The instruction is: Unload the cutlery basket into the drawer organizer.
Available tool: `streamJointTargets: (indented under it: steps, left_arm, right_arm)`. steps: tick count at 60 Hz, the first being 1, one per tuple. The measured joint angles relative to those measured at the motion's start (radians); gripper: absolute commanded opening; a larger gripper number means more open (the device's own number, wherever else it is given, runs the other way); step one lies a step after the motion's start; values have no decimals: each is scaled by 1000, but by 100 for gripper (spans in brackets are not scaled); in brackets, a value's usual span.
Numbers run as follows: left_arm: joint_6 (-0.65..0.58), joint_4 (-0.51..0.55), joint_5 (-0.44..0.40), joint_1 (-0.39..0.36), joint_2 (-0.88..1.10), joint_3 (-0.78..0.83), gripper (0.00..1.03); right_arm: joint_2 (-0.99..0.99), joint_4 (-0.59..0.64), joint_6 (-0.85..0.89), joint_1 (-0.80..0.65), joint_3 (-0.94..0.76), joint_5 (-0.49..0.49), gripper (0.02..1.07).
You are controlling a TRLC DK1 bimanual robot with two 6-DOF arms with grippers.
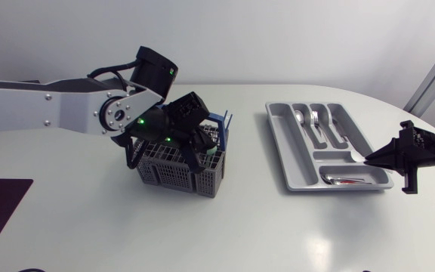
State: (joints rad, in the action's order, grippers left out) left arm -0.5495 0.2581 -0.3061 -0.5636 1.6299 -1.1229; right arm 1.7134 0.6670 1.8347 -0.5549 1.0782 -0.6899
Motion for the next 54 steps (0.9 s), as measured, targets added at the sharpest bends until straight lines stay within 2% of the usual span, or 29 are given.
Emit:
streamJointTargets:
  steps: [18, 35, 41, 49, 54]
  left_arm:
    - [8, 20, -1, -16, -5, -6, 3]
    - [23, 48, -11, -20, -36, -6, 3]
    - [26, 58, -12, -20, -54, -6, 3]
    - [26, 59, -12, -20, -89, -6, 3]
    - [26, 56, -12, -22, -120, -2, 3]
  right_arm:
    - [7, -134, 3, 73, -63, 64, 8]
    - [39, -318, 3, 103, -127, 146, 9]
    - [47, -357, 3, 114, -153, 168, 21]
    - [48, -386, 3, 122, -172, 180, 58]
    - [44, -409, 3, 129, -184, 192, 67]
